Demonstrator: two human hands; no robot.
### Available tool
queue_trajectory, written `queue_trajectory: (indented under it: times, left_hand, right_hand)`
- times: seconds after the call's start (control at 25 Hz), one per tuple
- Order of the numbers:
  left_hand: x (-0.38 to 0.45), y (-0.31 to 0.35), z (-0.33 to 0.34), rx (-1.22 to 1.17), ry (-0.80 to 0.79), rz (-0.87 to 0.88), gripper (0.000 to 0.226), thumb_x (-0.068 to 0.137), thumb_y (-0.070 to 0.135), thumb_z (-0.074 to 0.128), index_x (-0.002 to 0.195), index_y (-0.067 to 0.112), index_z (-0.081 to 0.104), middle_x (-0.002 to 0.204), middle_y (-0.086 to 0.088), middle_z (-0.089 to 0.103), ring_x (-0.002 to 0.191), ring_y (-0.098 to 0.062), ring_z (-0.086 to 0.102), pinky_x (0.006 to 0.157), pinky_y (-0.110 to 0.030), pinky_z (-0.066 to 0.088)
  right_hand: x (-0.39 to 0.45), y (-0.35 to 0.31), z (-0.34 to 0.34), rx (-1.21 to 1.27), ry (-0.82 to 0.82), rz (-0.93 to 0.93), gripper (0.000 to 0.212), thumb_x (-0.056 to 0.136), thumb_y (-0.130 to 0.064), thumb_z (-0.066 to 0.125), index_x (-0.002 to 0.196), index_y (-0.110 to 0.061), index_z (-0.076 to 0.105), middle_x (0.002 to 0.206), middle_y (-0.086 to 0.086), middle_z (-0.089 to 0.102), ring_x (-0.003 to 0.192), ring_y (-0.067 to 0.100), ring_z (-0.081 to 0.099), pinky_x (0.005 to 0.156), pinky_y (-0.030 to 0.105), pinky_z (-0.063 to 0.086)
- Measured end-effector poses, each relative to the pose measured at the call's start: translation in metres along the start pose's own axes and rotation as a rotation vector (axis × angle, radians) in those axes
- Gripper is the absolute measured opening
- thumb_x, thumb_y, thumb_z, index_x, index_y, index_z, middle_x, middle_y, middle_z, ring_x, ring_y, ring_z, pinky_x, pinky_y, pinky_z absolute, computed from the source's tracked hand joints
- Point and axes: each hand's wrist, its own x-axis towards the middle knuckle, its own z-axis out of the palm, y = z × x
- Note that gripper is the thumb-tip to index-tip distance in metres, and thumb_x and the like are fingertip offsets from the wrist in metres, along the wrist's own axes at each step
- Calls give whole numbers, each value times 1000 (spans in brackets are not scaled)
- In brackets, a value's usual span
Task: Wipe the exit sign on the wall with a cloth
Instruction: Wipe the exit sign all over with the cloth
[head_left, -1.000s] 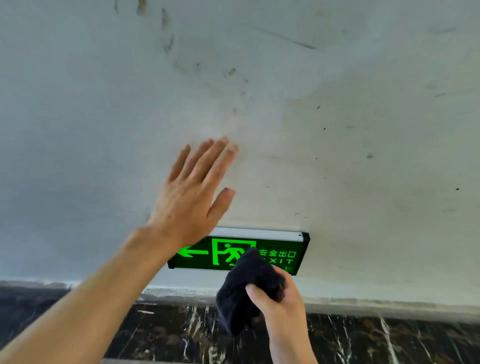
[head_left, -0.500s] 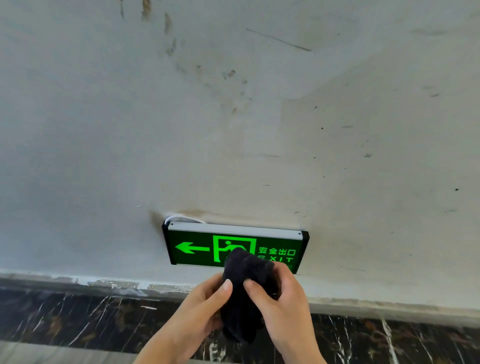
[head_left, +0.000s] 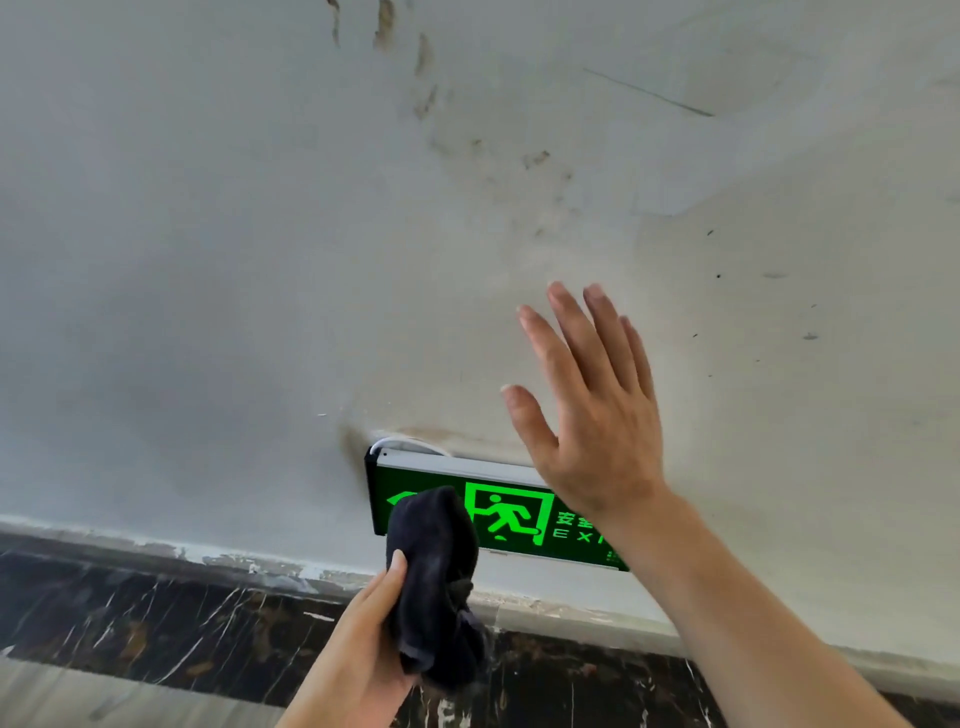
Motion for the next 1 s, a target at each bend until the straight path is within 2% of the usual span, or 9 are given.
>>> queue_trajectory:
  times: [0.2, 0.36, 0.48, 0.6, 0.72, 0.8, 0.88, 0.92, 1.0]
  left_hand:
    - [4, 10, -17, -59, -25, 71, 46, 84, 15, 60, 129, 4, 63, 117, -33, 69, 95, -45, 74, 67, -49, 62]
    - [14, 27, -25, 15, 182, 253, 49, 79, 4, 64, 127, 1, 57, 118, -31, 70, 99, -49, 72, 65, -52, 63]
    - [24, 50, -24, 162, 379, 425, 37, 80, 5, 70, 115, 8, 60, 114, -16, 73, 97, -40, 74, 64, -47, 63]
    - [37, 74, -17, 397, 541, 615, 32, 89, 5, 73, 103, 29, 58, 114, -3, 69, 103, -26, 69, 79, -49, 61]
    - [53, 86, -11, 686, 679, 827, 43, 90, 11, 76, 105, 37, 46, 107, 18, 58, 98, -4, 61, 81, -32, 55]
    - [64, 85, -9, 814, 738, 918, 52, 90, 8, 76, 117, 38, 43, 108, 21, 55, 94, -4, 60, 77, -26, 48]
    - [75, 78, -10, 940, 749, 969, 54, 89, 1, 73, 126, 29, 45, 117, 11, 55, 93, -10, 56, 76, -25, 46]
    - [79, 73, -11, 1001, 742, 970, 51, 89, -2, 71, 127, 23, 49, 117, 8, 54, 90, -11, 56, 75, -28, 50]
    - [87, 64, -15, 1035, 709, 928, 47, 89, -5, 69, 128, 18, 57, 110, 9, 59, 92, -17, 62, 80, -47, 58]
  right_hand:
    - [23, 19, 36, -226, -99, -101, 63, 98, -43, 43, 153, -21, 24, 162, 3, 12, 149, 28, 8, 121, 45, 0]
    - [24, 32, 58, -327, -53, -132, 64, 98, -48, 37, 154, -24, 15, 160, 1, 8, 149, 23, -14, 118, 42, -15]
    - [24, 37, 72, -364, 63, -156, 64, 98, -47, 41, 153, -24, 18, 158, 2, 14, 149, 25, -4, 119, 43, -12]
    - [23, 40, 79, -380, 179, -188, 62, 96, -46, 49, 151, -24, 27, 158, 2, 24, 146, 29, 14, 120, 45, -3]
    - [25, 41, 83, -380, 217, -200, 64, 95, -46, 48, 151, -23, 27, 154, 3, 25, 147, 28, 11, 119, 46, -1]
    - [25, 42, 85, -388, 227, -207, 66, 94, -47, 48, 151, -23, 25, 153, 4, 25, 144, 29, 13, 119, 47, 2]
    - [25, 43, 86, -398, 236, -209, 67, 94, -48, 47, 152, -23, 23, 153, 4, 25, 146, 29, 11, 118, 48, 3]
    - [25, 43, 87, -401, 242, -209, 68, 94, -48, 46, 152, -23, 23, 153, 4, 25, 147, 28, 9, 118, 48, 3]
    - [26, 43, 88, -408, 254, -213, 68, 93, -49, 45, 152, -23, 24, 153, 4, 26, 148, 27, 10, 118, 48, 4]
